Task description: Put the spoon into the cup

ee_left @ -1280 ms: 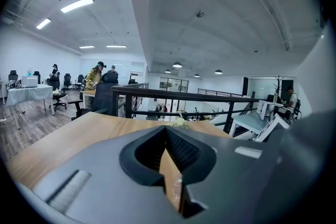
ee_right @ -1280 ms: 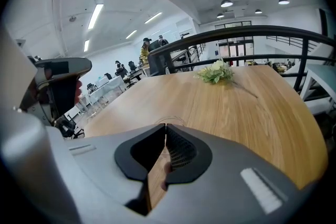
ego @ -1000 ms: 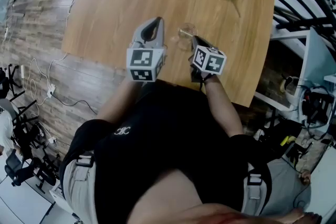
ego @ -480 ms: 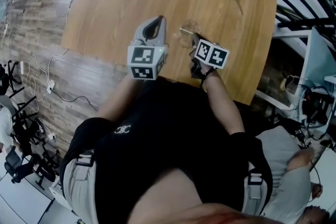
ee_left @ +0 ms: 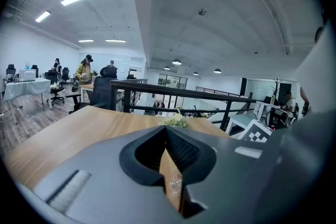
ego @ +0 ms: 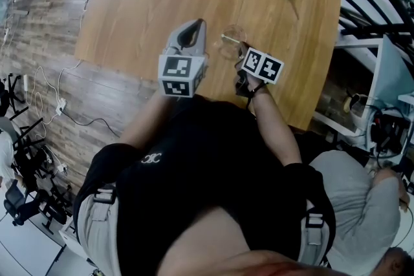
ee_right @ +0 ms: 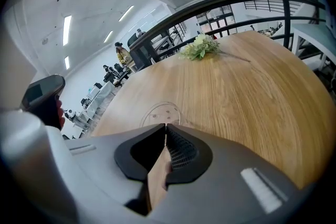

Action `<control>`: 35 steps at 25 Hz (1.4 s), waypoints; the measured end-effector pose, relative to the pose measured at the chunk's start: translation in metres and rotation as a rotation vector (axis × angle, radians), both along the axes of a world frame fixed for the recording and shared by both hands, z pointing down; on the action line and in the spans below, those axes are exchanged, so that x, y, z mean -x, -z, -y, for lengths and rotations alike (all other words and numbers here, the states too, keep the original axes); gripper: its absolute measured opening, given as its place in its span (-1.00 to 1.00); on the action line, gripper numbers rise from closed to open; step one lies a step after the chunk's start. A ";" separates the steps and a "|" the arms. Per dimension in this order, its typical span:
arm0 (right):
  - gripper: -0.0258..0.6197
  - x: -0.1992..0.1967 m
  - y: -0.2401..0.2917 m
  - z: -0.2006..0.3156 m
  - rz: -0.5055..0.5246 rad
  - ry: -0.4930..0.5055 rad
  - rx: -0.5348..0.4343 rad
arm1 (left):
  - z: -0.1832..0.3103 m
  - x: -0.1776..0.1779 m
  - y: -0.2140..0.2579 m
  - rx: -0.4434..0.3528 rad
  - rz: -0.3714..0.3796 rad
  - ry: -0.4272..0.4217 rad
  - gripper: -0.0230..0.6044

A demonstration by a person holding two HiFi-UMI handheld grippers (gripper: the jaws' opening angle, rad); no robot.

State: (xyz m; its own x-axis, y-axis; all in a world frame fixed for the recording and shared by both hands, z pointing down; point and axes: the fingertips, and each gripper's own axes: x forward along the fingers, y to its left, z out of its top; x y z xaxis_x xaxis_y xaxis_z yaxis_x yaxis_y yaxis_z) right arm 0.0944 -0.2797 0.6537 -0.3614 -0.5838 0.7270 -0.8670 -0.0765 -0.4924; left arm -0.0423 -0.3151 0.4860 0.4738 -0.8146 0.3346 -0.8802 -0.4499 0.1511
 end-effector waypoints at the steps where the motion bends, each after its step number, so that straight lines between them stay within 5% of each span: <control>1: -0.88 0.000 -0.001 0.000 -0.001 -0.001 0.004 | 0.000 0.000 -0.001 0.002 0.000 -0.002 -0.89; 14: -0.82 -0.003 -0.004 0.000 0.105 -0.030 -0.006 | -0.001 -0.008 -0.006 0.015 0.007 -0.039 -0.89; 35: -0.68 -0.027 0.006 -0.013 -0.007 -0.075 -0.089 | -0.002 -0.025 -0.009 0.023 0.009 -0.085 -0.89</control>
